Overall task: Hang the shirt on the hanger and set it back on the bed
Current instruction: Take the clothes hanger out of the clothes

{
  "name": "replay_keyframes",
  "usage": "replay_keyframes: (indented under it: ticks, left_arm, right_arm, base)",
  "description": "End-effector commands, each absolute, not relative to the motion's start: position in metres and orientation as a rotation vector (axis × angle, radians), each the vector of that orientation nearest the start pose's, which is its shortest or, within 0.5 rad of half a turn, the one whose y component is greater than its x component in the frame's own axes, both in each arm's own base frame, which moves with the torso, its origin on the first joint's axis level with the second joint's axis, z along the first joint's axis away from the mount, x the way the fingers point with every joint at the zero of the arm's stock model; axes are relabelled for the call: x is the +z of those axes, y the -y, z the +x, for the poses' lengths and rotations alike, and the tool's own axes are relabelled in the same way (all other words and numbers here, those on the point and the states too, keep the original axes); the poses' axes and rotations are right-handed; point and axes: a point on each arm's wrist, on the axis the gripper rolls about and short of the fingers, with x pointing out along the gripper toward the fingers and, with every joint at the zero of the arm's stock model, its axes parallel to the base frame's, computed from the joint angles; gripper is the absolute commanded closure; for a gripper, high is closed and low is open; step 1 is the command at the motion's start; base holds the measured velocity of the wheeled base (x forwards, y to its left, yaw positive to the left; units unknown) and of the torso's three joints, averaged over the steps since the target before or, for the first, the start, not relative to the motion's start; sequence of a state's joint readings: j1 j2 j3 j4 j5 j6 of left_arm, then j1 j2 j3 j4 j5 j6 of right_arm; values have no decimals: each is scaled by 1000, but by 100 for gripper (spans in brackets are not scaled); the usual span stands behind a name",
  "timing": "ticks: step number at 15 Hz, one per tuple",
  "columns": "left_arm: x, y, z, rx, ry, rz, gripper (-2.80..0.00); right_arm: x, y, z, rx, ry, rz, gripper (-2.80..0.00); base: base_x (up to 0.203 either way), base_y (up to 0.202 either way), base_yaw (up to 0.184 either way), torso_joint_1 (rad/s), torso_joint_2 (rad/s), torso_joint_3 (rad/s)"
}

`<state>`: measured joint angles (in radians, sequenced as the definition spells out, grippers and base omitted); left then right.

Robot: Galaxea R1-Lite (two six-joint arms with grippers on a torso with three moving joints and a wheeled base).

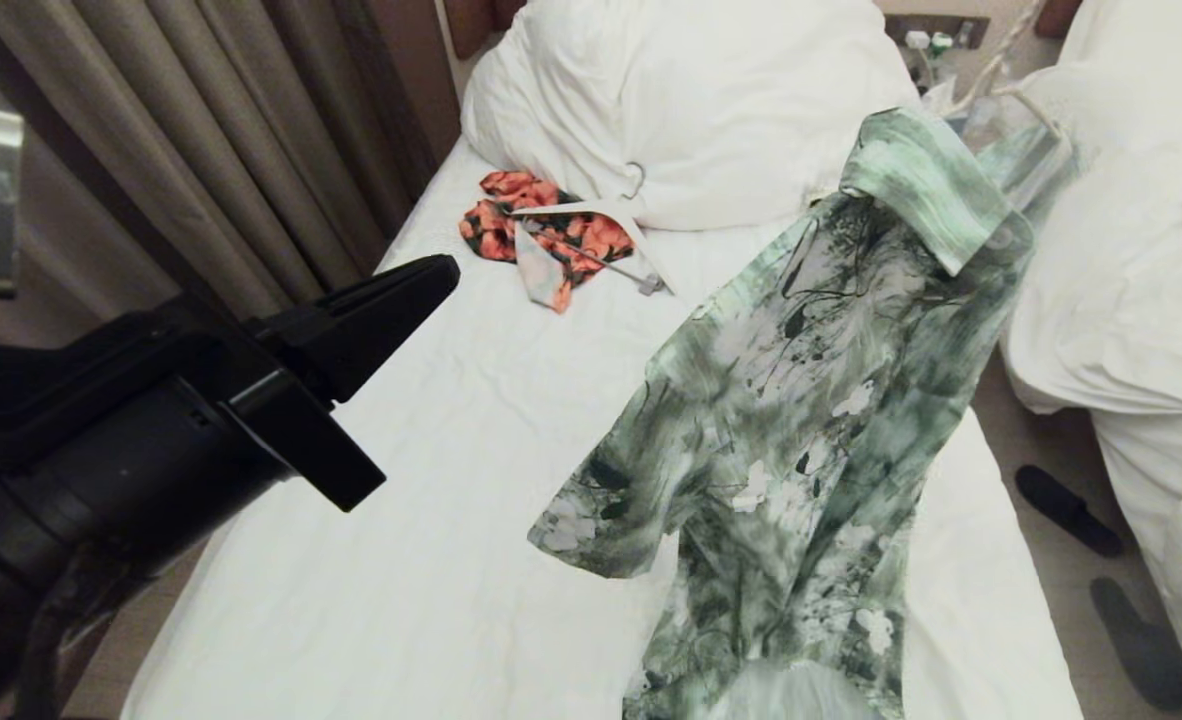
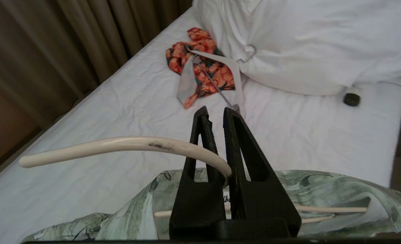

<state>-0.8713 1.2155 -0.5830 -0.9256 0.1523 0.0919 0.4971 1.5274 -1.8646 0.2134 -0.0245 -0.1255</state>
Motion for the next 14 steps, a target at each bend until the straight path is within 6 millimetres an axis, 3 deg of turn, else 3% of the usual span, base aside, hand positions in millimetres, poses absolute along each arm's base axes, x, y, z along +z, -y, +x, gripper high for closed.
replay_keyframes:
  ticks: [1,6,11,14]
  left_arm:
    - [270,138,120,-698,300,-52,0]
    - [288,148,129,-693,336,-59,0]
    - [287,150,130,-701,317,-49,0]
    - [283,151,131,-701,296,-38,0]
  right_arm:
    - [442,-103,199,446,153,-92,0]
    - [453,-92,198,393,260,-73,0]
    - [453,-85,198,366,265,-75,0]
    - [451,-80,201,334,251,-78,0]
  base:
    - [0,0,0,163,-386,-239]
    - [0,0,0,157,-361,-207]
    - [0,0,0,131,-304,-169]
    - [0,0,0,0,0,0]
